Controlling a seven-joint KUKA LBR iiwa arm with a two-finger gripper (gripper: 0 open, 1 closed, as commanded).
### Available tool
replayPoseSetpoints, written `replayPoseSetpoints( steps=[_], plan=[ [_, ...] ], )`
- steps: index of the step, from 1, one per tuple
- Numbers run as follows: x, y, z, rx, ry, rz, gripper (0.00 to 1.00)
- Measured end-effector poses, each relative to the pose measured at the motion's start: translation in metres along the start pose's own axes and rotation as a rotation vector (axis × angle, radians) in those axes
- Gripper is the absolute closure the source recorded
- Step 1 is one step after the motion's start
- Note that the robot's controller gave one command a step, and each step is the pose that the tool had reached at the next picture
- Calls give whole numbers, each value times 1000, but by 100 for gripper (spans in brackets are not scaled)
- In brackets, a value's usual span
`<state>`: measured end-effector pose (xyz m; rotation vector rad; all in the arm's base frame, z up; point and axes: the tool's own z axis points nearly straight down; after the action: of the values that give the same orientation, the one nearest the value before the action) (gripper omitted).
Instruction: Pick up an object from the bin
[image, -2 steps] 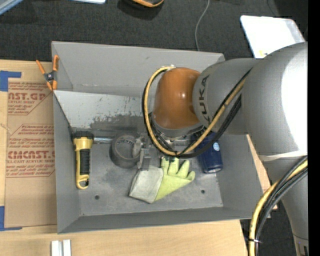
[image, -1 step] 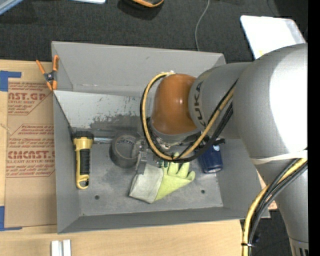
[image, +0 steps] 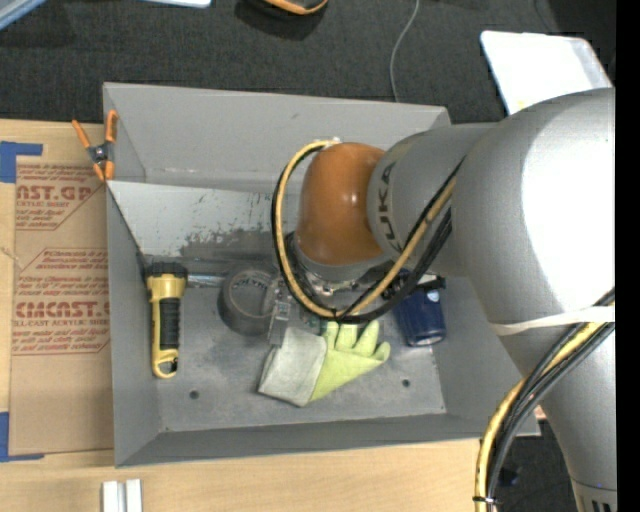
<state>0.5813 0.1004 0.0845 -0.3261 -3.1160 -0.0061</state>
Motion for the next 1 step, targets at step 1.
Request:
replayPoseSetpoints(
  steps=[1],
  plan=[
    [0,0,0,-1,0,0,100]
  ],
)
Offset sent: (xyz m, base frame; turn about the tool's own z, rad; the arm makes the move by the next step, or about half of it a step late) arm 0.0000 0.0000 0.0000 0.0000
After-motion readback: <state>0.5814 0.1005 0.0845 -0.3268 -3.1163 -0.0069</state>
